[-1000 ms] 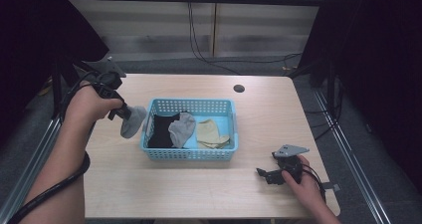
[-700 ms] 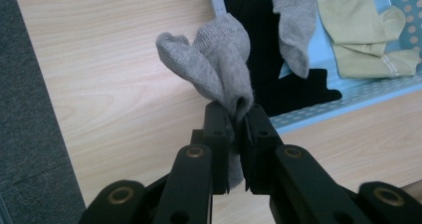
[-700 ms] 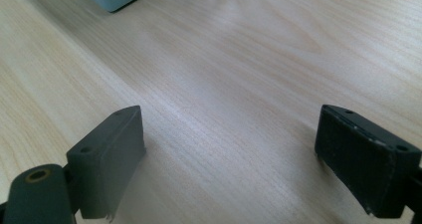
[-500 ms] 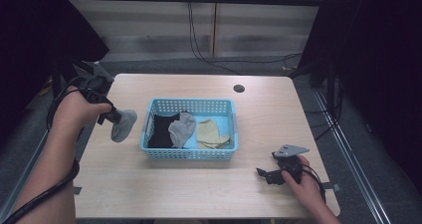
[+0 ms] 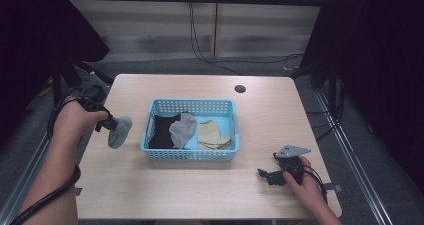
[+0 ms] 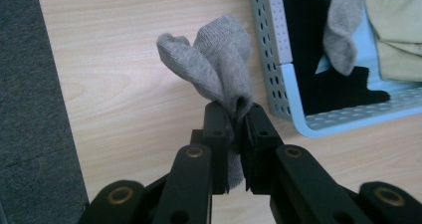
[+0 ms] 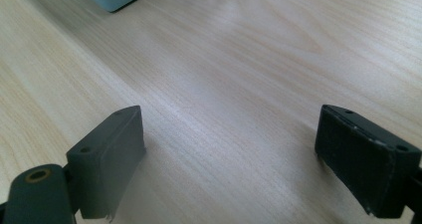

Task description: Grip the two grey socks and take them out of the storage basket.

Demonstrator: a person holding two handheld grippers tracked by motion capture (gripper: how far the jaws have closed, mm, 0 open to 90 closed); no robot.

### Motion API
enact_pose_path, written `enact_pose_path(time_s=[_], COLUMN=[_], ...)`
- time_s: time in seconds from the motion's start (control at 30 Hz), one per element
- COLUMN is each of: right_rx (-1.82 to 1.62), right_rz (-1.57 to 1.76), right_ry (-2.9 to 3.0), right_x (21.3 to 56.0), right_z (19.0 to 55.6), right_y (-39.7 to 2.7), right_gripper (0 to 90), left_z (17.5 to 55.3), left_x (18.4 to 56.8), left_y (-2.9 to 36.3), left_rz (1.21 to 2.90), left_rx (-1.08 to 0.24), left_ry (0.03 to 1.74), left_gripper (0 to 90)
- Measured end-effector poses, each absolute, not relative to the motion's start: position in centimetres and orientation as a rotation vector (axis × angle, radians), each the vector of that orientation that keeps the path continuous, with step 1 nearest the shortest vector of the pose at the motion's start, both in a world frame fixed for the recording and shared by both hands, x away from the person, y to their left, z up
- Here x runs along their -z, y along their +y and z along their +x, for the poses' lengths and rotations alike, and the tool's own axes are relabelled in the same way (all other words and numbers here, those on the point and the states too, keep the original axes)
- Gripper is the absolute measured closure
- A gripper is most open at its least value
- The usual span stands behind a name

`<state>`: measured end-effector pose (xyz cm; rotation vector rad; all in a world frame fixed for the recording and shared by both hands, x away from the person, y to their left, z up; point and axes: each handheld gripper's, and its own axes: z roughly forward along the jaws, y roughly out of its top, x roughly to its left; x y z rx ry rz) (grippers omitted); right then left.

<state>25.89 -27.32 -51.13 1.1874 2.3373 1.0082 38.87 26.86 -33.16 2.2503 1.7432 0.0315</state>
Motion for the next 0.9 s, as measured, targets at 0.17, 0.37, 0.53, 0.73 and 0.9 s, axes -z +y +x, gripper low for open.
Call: enact_pose_path(time_s=[0.17,0.37,0.53,0.73,0.9], right_rx=[-1.008,-1.008,-1.008,-1.008,-1.008], right_rz=[1.190,1.190,1.190,1.190,1.190], right_ry=[2.337,2.337,2.337,2.337,2.337], right_x=[51.1,51.1,51.1,51.1,51.1], right_z=[25.9,25.9,25.9,25.9,25.9], right_y=[-27.3,-27.3,-27.3,-27.3,-27.3], right_gripper=[11.7,11.8,11.7,11.7,11.7], left_z=[39.1,39.2,39.3,39.3,39.4], left_x=[34.5,36.0,37.2,38.6,39.2], left_y=[26.7,26.5,26.4,26.1,25.8], left_rz=[2.254,2.245,2.241,2.241,2.249], left_rx=[-0.054,-0.072,-0.079,-0.069,-0.070], left_ry=[1.745,1.755,1.759,1.754,1.745], left_gripper=[82.3,81.9,81.5,80.0,78.5])
